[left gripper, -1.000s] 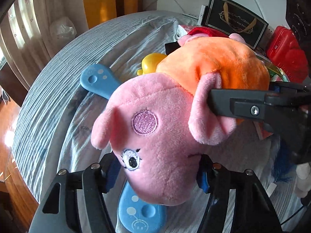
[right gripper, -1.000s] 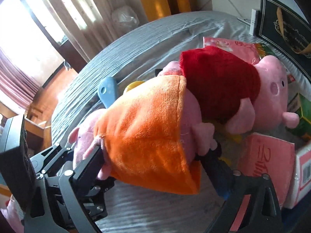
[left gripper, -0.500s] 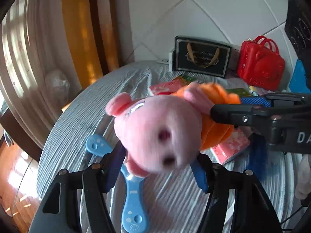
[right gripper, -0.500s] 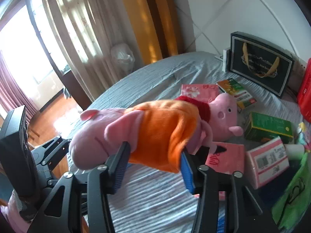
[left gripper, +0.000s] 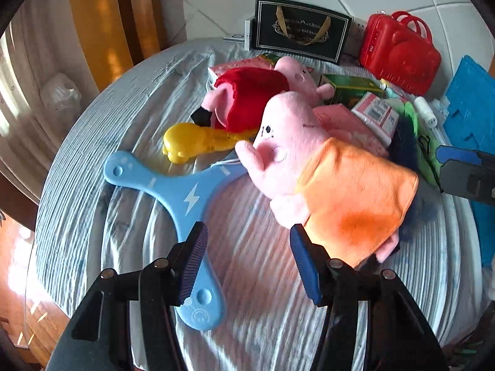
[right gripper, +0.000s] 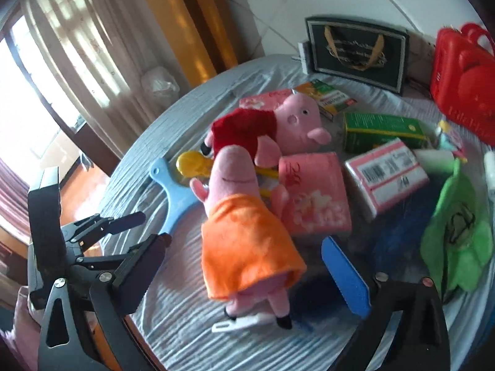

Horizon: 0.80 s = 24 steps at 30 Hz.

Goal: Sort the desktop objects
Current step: 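Lift the pig plush off the table with both tools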

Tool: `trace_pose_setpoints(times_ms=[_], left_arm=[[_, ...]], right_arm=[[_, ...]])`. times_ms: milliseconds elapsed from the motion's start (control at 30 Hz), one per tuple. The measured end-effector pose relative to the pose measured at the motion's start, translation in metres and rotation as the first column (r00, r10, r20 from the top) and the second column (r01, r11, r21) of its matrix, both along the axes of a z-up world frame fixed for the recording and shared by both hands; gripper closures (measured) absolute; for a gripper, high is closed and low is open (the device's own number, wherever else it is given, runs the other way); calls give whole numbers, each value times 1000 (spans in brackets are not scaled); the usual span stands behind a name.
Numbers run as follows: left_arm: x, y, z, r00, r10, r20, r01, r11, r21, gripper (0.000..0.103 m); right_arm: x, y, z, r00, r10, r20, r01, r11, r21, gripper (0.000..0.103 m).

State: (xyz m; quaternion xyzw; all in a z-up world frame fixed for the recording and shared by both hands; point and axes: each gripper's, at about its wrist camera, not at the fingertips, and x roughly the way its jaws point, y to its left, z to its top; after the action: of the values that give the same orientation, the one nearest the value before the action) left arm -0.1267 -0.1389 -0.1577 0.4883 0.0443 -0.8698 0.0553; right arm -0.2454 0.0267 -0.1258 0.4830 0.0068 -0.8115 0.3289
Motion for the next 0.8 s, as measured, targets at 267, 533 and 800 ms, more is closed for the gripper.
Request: trace_pose_setpoints(times_ms=[267,533,800], left_arm=[[0,13,13,995,-103,9,103,992,-75,48],[-39,11,17,933,-356,-43,350,931,-105,41],[-96,-6,-2,721,-693,30,693,720,-25,41]], right_arm=[[18,45,-30,992,-99,76,100,995,-10,0],[28,44,-27,968,-250,33,249,968,28,0],[42,2,-38,830,-548,101,550,835,12,0]])
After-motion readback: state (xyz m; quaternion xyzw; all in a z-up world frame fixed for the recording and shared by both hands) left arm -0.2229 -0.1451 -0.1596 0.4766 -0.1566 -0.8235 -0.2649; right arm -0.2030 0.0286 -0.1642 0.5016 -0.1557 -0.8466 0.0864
